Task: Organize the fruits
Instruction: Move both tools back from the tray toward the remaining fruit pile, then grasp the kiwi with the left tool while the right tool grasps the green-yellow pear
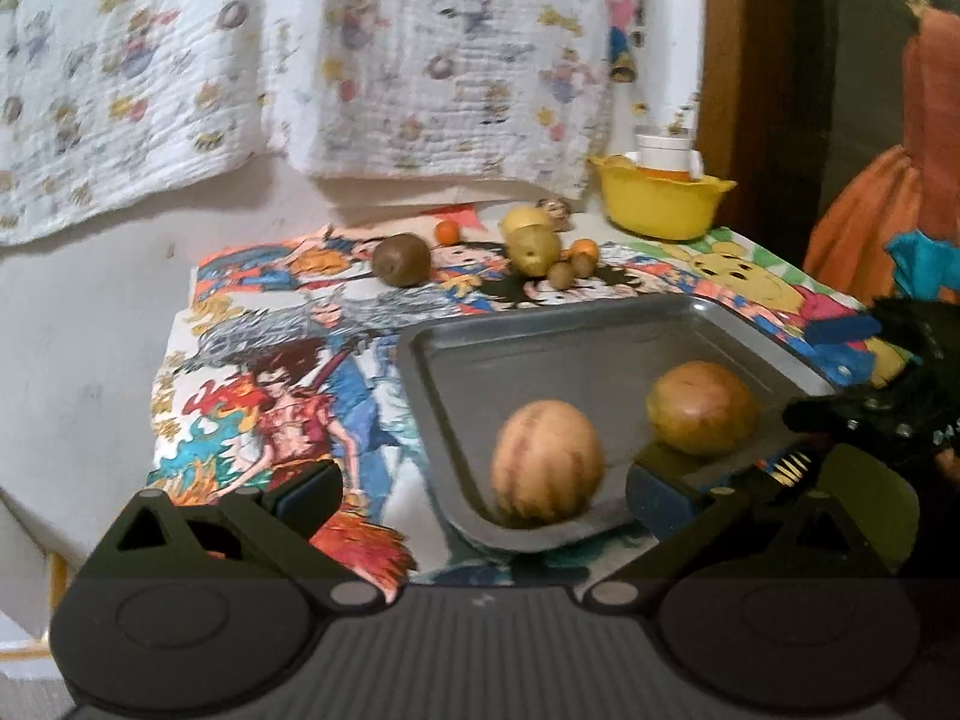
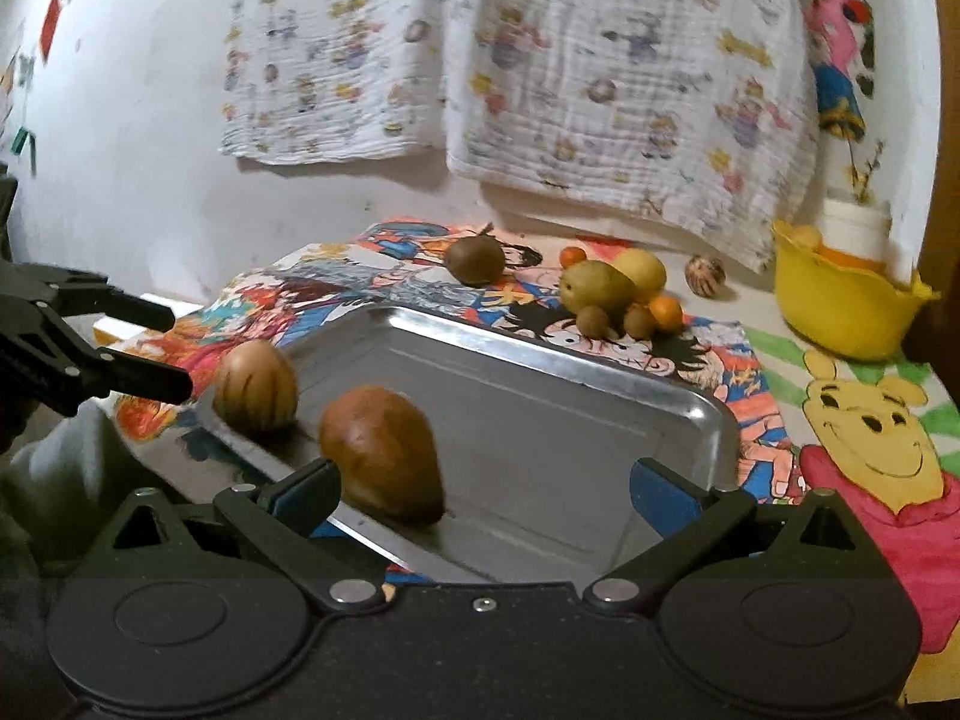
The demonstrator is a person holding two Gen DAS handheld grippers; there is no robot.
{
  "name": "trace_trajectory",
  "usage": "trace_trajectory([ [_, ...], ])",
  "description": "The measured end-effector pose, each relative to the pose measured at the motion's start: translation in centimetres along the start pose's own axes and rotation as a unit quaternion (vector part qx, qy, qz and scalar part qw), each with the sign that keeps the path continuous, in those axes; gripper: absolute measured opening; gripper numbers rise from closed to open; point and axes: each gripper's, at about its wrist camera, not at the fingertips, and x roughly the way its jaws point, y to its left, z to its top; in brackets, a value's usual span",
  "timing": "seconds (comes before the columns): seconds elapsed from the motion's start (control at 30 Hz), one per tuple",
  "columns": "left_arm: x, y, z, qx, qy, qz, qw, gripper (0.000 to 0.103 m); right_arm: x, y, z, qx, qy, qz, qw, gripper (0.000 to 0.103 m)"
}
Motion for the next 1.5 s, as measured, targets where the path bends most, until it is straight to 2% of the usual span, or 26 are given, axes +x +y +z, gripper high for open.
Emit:
trace_trajectory([
  [0.17, 1.5, 2.3, 1.5, -0.046, 0.023, 0.021, 0.9985, 0.103, 1.1, -1.1, 1.4, -0.001, 0.003, 0.002, 1.0, 0.102],
  [0.27, 2.6, 3.5, 2.3, -0.063, 0.041, 0.047, 0.9961, 0.103, 2.2, -1.7, 2.5, -0.011, 0.007, -0.003, 1.0, 0.102],
  [0.43, 4.8, 6.0, 3.7, -0.08, 0.068, 0.069, 0.9921, 0.103, 4.6, -2.7, 4.9, -0.026, 0.014, -0.007, 1.0, 0.102],
  [0.53, 6.3, 7.3, 4.9, -0.083, 0.069, 0.081, 0.9909, 0.103, 6.4, -3.6, 6.6, -0.03, 0.017, -0.001, 0.999, 0.102],
  [0.67, 8.7, 8.8, 6.8, -0.098, 0.047, 0.087, 0.9903, 0.103, 9.0, -4.7, 9.0, -0.031, 0.019, 0.009, 0.999, 0.102],
  [0.83, 12.0, 9.4, 9.0, -0.099, 0.033, 0.065, 0.9924, 0.103, 12.4, -5.8, 11.1, -0.037, 0.03, 0.002, 0.999, 0.102],
  [1.03, 15.6, 8.4, 11.2, -0.061, 0.021, 0.036, 0.9973, 0.103, 16.3, -6.9, 11.8, -0.015, 0.062, 0.009, 0.998, 0.102],
  [1.13, 17.4, 7.9, 12.0, -0.045, 0.021, 0.022, 0.9986, 0.103, 17.4, -7.4, 12.0, -0.011, 0.058, 0.02, 0.998, 0.102],
  [1.23, 19.0, 8.0, 12.8, -0.045, 0.025, 0.005, 0.9987, 0.103, 19.0, -7.7, 12.5, -0.029, 0.063, 0.007, 0.998, 0.102],
  [1.5, 23.0, 8.3, 14.3, -0.059, 0.019, 0.002, 0.9981, 0.103, 23.6, -9.5, 13.0, -0.042, 0.079, -0.019, 0.996, 0.102],
])
